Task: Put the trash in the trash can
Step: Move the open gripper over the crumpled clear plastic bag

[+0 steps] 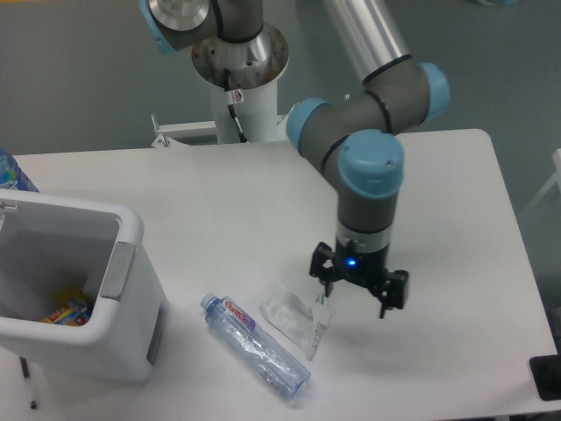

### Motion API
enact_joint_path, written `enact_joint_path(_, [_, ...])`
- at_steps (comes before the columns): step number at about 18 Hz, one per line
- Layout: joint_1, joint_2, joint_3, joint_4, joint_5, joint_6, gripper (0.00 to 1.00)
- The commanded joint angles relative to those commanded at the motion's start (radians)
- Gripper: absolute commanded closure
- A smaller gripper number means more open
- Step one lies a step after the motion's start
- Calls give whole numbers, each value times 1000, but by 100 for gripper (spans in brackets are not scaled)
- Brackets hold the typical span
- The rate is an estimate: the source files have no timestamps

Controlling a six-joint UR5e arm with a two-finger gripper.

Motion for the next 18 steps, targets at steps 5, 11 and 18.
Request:
enact_joint_path(5, [-8, 45, -86, 21, 2, -41, 0])
enact_joint_path(11, [-26, 71, -189, 25, 8, -49, 0])
enact_joint_path(18, [-106, 0, -186, 107, 122, -150, 0])
